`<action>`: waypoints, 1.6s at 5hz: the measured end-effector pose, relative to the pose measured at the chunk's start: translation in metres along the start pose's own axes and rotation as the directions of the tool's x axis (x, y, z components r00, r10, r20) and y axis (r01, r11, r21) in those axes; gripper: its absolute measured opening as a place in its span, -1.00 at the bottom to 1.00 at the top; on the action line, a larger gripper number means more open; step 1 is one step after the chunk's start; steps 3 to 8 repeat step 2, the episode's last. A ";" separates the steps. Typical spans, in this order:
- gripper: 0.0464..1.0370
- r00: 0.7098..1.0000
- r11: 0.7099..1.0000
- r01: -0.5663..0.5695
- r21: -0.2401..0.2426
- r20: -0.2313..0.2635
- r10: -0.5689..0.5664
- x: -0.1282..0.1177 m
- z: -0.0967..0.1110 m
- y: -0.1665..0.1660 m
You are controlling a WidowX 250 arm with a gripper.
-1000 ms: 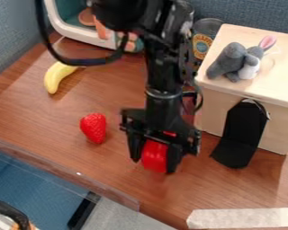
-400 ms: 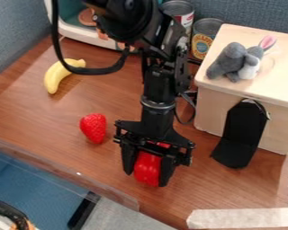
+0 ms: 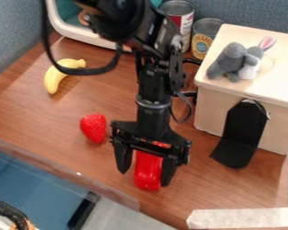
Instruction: Move the red object to the lower side of the table.
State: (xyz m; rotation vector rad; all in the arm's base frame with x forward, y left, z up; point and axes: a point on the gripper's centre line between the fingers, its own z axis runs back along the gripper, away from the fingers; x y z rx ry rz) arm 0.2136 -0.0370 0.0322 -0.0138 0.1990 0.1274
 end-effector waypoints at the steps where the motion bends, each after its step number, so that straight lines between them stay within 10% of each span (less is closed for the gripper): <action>1: 0.93 0.991 0.999 0.043 -0.013 0.128 -0.041 -0.009 0.028 -0.007; 2: 0.93 0.981 0.999 0.039 -0.032 0.194 -0.033 -0.017 0.046 -0.006; 8: 0.93 0.981 0.999 0.039 -0.032 0.194 -0.033 -0.017 0.046 -0.006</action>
